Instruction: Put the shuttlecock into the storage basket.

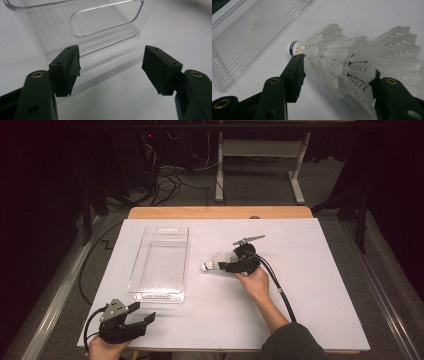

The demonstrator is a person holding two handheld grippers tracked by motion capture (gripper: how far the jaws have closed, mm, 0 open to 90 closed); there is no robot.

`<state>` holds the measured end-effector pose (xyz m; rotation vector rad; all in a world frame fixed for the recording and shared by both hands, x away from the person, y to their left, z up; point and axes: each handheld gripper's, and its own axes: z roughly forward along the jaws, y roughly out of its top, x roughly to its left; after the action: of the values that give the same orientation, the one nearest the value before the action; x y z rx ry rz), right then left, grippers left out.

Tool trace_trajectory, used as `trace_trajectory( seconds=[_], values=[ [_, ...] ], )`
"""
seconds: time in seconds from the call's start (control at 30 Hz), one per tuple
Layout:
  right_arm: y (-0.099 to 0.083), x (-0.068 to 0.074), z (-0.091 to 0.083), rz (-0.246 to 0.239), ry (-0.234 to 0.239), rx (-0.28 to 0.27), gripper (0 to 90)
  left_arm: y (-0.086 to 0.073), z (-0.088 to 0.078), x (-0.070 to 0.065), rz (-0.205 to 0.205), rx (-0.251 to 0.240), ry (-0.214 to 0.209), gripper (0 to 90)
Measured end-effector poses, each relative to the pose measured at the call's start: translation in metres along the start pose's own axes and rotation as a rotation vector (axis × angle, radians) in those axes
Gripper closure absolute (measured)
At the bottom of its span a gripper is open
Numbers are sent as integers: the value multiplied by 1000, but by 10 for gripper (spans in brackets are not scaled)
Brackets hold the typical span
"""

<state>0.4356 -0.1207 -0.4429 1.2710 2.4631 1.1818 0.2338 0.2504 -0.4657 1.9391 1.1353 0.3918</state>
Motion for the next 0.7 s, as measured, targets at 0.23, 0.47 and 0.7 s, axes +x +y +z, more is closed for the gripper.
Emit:
trace_trajectory(
  seconds=[0.23,0.47,0.7],
  values=[
    [0,3,2,-4,4,4,593,0,0,0,1,0,-1,315],
    [0,5,3,-12,16,5,685,0,0,0,2,0,-1,314],
    [0,6,3,-10,27,0,751,0,0,0,3,1,-2,315]
  ],
)
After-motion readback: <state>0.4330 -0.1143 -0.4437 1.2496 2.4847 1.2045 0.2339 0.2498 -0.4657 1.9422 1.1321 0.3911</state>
